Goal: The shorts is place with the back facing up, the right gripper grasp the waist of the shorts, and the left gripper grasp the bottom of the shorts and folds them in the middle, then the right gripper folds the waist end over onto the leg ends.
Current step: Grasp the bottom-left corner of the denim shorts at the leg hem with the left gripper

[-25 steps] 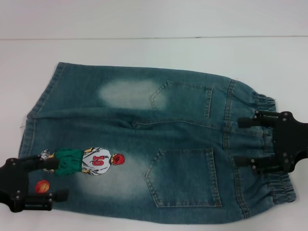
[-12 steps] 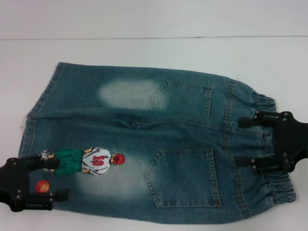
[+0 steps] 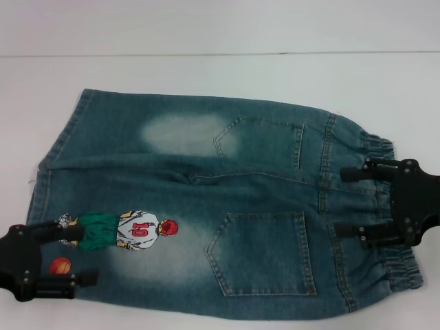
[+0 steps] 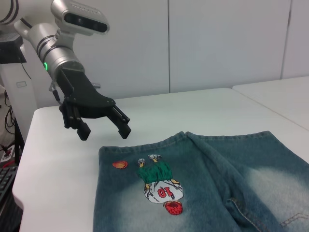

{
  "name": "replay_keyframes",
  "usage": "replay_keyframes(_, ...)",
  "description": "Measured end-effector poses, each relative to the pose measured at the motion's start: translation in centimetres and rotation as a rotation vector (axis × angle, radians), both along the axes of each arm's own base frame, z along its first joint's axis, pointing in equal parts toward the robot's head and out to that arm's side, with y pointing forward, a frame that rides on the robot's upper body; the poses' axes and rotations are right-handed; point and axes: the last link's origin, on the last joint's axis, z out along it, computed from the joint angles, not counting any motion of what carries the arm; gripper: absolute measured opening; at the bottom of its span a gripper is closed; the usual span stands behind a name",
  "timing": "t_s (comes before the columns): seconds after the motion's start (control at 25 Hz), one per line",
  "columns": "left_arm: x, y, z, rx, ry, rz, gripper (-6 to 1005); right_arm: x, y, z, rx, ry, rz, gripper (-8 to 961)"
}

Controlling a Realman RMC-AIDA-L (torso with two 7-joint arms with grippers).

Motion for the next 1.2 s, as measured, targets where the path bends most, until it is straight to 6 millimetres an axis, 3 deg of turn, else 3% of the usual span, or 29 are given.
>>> replay_keyframes(0.48,0.0,0.4,2.3,-0.018,0.029,0.185,906,0.2,0.1,0.3,0.011,-0.001,-0.017,923)
replay_keyframes(0.84,-0.2,0.5,4.8,-0.079,0.18,0.345,900,0.3,0.2,0.7,0.027,-0.011,-0.009,923)
replay_keyframes(1.2,-1.6,0.9,4.9,-0.045,0.29,0.424,893,0.1,0.4,1.0,0.039,-0.02,0.0,923)
